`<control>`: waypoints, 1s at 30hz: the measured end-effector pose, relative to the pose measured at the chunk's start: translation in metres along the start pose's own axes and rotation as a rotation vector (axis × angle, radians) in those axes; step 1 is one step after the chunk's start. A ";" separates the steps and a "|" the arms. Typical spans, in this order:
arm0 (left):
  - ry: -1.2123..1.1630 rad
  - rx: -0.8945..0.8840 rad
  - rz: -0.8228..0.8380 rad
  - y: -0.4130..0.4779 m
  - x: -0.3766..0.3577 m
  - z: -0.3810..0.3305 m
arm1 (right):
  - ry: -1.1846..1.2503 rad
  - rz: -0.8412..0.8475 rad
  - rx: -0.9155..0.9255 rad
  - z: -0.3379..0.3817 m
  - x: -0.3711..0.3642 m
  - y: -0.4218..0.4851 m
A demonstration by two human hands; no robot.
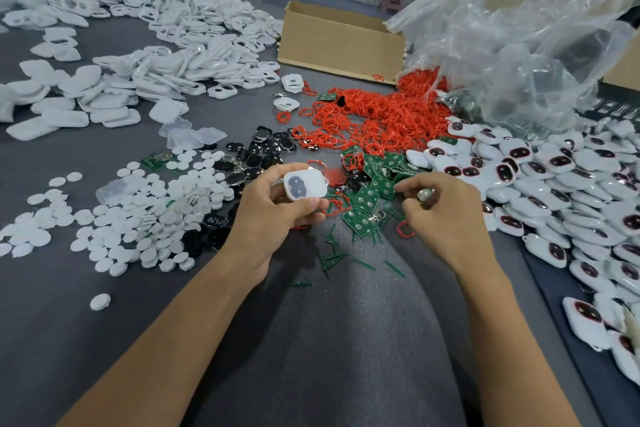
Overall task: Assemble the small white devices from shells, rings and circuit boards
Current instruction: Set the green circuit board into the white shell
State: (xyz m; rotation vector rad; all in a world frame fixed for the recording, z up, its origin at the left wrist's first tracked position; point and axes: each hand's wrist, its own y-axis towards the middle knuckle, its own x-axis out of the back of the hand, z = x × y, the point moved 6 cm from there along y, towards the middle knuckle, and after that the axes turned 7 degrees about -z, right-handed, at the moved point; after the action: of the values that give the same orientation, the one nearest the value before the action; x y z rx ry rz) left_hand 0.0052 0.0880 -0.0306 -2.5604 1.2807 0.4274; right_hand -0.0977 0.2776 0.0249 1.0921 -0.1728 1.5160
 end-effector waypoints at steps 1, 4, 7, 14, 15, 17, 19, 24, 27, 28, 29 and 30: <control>0.002 0.000 0.004 0.000 -0.001 0.000 | 0.003 0.035 0.049 0.006 -0.005 -0.001; 0.018 -0.008 0.020 -0.002 -0.003 0.000 | -0.058 0.234 0.141 0.016 -0.032 -0.011; 0.018 -0.008 0.024 -0.001 -0.003 0.000 | -0.116 0.309 0.144 0.019 -0.044 -0.015; 0.045 -0.003 0.039 -0.001 -0.004 0.002 | 0.210 0.317 -0.026 0.016 -0.039 -0.013; 0.047 -0.001 0.040 -0.001 -0.004 0.002 | 0.237 0.306 -0.032 0.017 -0.039 -0.013; 0.045 0.001 0.038 -0.001 -0.004 0.001 | 0.290 0.268 -0.014 0.021 -0.036 -0.013; 0.039 -0.002 0.027 -0.002 -0.004 0.000 | 0.343 0.244 0.039 0.027 -0.035 -0.013; 0.021 -0.019 -0.031 -0.001 0.000 -0.003 | 0.241 0.168 0.241 0.034 -0.033 -0.016; 0.021 -0.017 -0.043 -0.001 0.001 -0.004 | 0.210 0.126 0.192 0.029 -0.030 -0.014; 0.021 -0.018 -0.045 -0.001 0.001 -0.004 | 0.217 0.147 0.164 0.028 -0.030 -0.014; 0.021 -0.020 -0.047 -0.001 0.001 -0.004 | 0.217 0.186 0.137 0.027 -0.031 -0.015; 0.020 -0.020 -0.048 -0.001 0.001 -0.004 | 0.178 0.241 0.118 0.025 -0.033 -0.016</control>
State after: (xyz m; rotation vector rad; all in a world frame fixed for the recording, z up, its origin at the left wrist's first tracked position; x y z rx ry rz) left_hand 0.0079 0.0864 -0.0271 -2.6125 1.2252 0.4079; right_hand -0.0753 0.2430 0.0083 1.0511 -0.0948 1.8503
